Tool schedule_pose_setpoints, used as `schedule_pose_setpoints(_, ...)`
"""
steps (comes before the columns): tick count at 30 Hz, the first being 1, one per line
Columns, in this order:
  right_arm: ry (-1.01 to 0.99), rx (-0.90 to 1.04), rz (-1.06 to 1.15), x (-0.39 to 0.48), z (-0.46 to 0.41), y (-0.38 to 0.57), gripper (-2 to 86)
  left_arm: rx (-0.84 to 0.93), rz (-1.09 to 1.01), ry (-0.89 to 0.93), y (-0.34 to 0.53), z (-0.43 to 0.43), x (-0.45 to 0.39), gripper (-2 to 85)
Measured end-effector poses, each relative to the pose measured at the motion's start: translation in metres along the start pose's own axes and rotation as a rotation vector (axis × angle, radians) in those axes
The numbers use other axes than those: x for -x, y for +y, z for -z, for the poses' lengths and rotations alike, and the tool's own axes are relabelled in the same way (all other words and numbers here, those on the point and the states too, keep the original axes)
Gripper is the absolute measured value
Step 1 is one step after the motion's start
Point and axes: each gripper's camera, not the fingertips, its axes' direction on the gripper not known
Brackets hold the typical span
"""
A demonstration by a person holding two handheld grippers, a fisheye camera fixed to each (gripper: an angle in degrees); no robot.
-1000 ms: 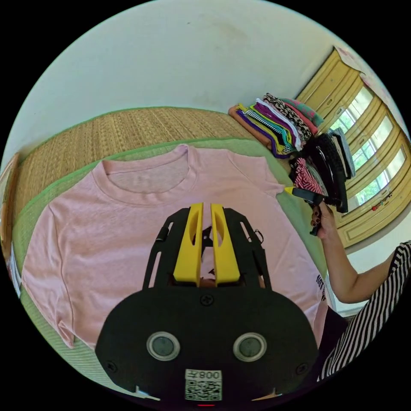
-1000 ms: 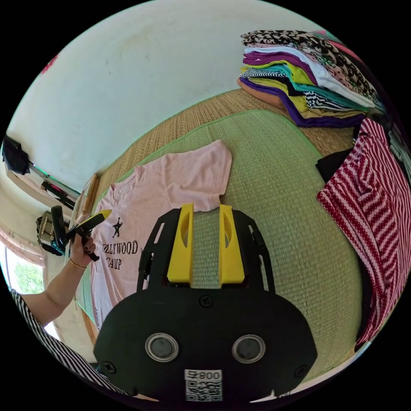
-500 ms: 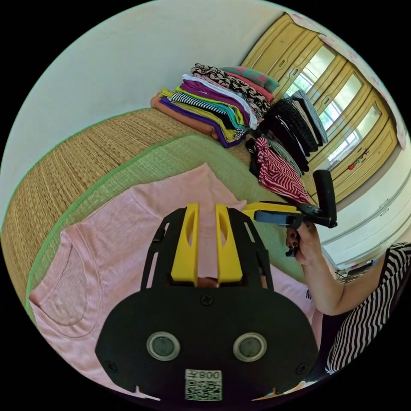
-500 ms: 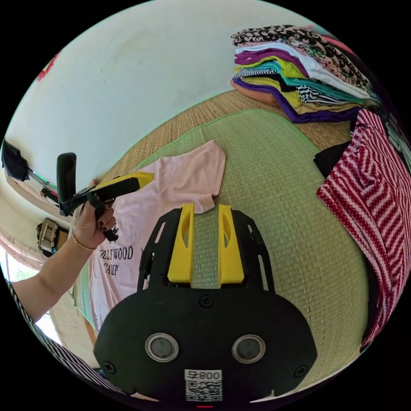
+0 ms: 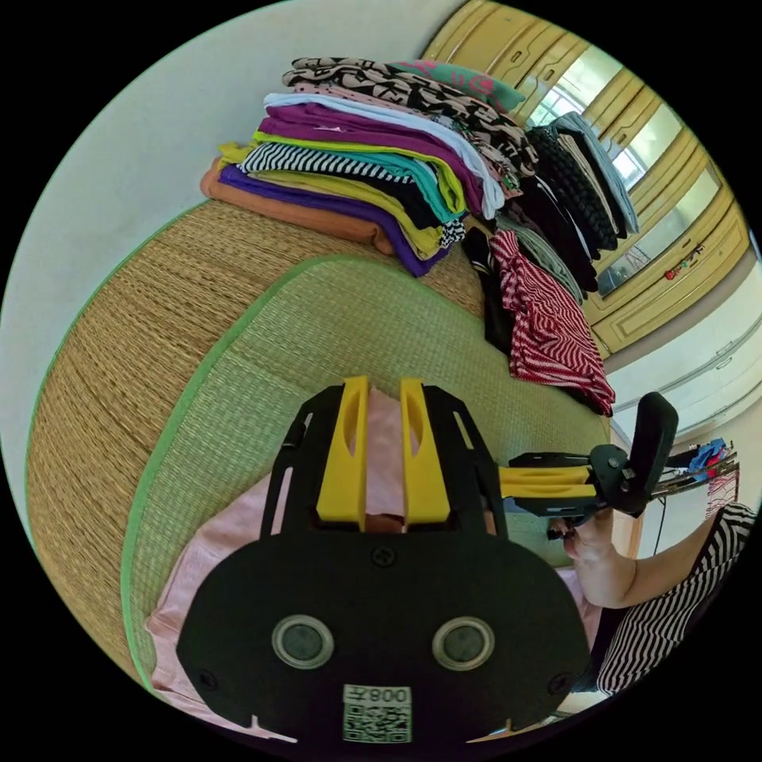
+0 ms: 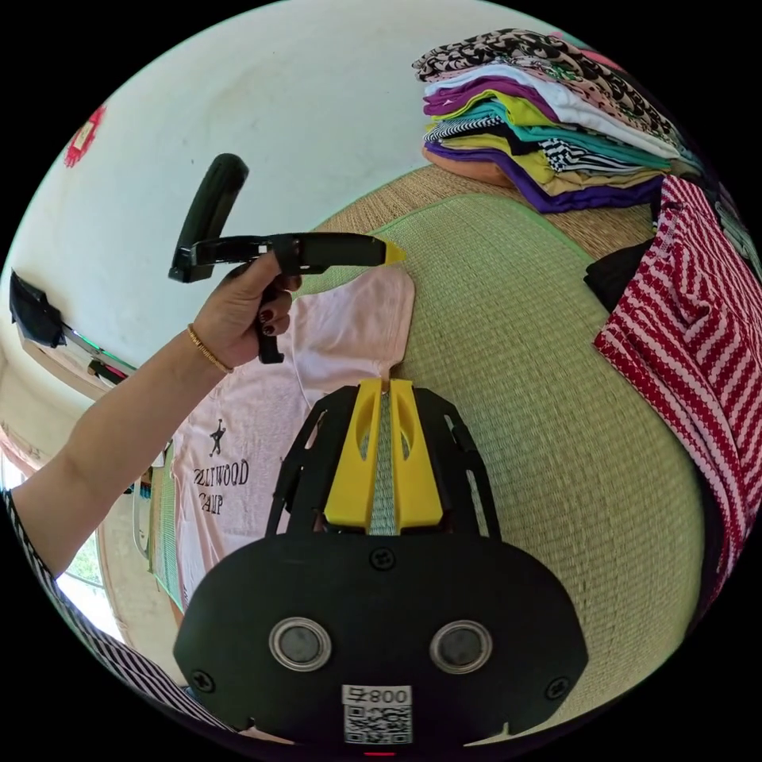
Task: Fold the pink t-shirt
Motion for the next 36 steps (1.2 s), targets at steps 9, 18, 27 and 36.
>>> schedule_pose_setpoints(9,-0.057,-0.038,0.010,-0.013,0.006,0.007,0.9,-0.173,0.004,0.051,0.015,0.027,0.006,0.6)
schedule_pose_setpoints(18,-0.148,-0.026,0.219,0.049,0.006,0.038,0.8,-0.333,0.081,0.052,0.118,0.089,0.030,0.7)
schedule_pose_setpoints(27,-0.212,0.153,0.262,0.063,-0.040,0.050,1.1,-0.257,0.276,0.021,0.187,0.077,0.062,4.7)
schedule_pose_setpoints(36,-0.252,0.210,0.274,0.060,-0.057,0.047,1.8,-0.160,0.127,-0.064,0.184,0.063,0.039,7.6)
